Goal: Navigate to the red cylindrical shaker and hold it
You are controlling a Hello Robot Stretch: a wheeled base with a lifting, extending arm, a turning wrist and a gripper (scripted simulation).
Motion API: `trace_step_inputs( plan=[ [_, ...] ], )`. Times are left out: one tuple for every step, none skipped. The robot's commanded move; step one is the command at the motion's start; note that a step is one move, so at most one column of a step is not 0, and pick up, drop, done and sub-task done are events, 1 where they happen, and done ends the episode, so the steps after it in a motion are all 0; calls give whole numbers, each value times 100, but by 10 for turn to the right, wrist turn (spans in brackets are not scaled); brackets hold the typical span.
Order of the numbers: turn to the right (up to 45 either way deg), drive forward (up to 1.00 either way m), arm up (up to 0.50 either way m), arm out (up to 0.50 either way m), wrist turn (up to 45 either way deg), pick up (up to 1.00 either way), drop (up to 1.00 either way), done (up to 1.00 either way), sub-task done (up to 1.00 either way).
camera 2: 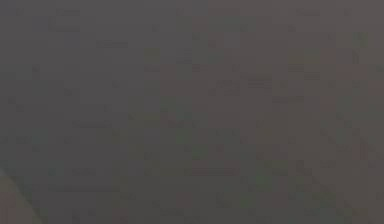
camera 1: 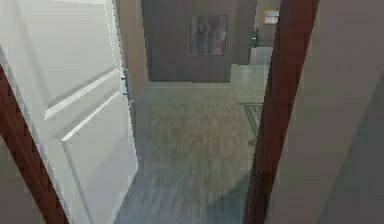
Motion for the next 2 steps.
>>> trace_step_inputs(
  plan=[
    [30, 0, 0, 0, 0, 0, 0, 0, 0],
    [0, 10, 0, 0, 0, 0, 0, 0, 0]
  ],
)
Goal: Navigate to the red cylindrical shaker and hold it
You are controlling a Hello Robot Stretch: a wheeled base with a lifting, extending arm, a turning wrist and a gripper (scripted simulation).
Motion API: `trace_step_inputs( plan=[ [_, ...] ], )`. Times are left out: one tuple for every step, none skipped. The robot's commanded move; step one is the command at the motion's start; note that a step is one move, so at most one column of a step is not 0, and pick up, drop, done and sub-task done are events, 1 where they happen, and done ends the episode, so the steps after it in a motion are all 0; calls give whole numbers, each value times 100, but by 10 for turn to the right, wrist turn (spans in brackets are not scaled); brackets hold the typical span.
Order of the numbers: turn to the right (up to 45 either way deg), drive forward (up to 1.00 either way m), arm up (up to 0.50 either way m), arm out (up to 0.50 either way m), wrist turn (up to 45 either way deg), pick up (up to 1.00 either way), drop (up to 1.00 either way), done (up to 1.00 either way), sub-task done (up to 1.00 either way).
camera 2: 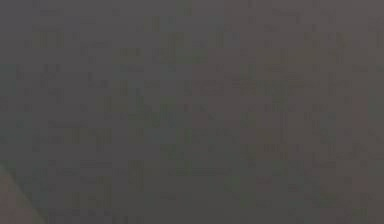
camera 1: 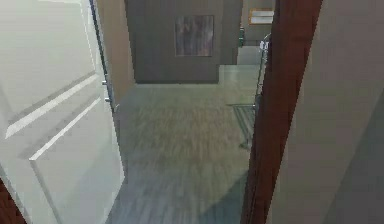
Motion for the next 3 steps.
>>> trace_step_inputs(
  plan=[
    [-390, 0, 0, 0, 0, 0, 0, 0, 0],
    [0, 40, 0, 0, 0, 0, 0, 0, 0],
    [450, 0, 0, 0, 0, 0, 0, 0, 0]
  ],
)
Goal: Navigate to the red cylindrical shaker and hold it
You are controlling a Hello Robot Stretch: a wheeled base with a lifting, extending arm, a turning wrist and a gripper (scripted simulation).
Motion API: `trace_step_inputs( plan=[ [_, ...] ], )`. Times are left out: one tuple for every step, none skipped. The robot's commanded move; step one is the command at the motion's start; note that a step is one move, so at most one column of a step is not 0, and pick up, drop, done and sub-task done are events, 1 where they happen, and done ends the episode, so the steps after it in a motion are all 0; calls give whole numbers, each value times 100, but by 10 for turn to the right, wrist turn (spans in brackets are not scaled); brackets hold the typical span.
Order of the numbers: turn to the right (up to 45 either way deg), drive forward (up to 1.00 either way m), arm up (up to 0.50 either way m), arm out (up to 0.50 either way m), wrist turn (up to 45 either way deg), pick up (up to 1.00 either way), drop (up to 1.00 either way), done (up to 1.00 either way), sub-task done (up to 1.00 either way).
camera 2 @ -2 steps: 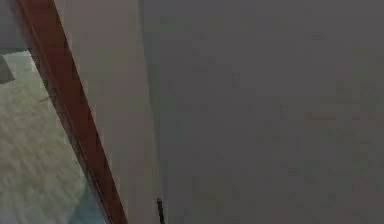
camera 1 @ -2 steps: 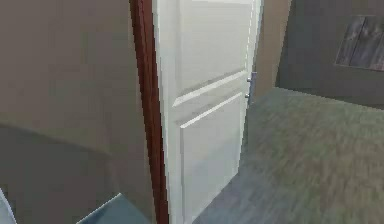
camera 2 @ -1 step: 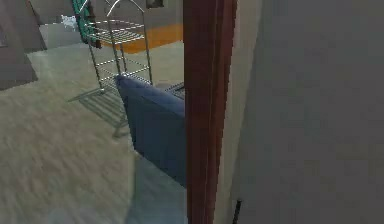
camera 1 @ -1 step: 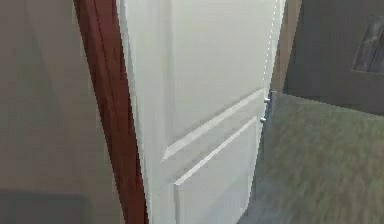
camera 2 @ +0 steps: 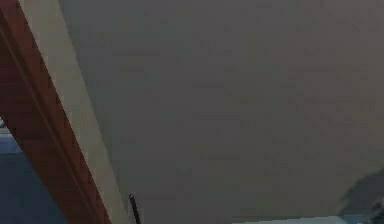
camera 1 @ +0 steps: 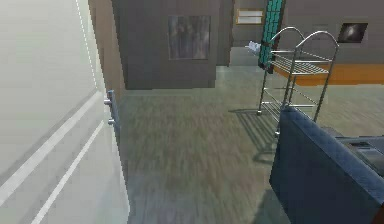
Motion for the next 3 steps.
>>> trace_step_inputs(
  plan=[
    [60, 0, 0, 0, 0, 0, 0, 0, 0],
    [0, 50, 0, 0, 0, 0, 0, 0, 0],
    [30, 0, 0, 0, 0, 0, 0, 0, 0]
  ],
)
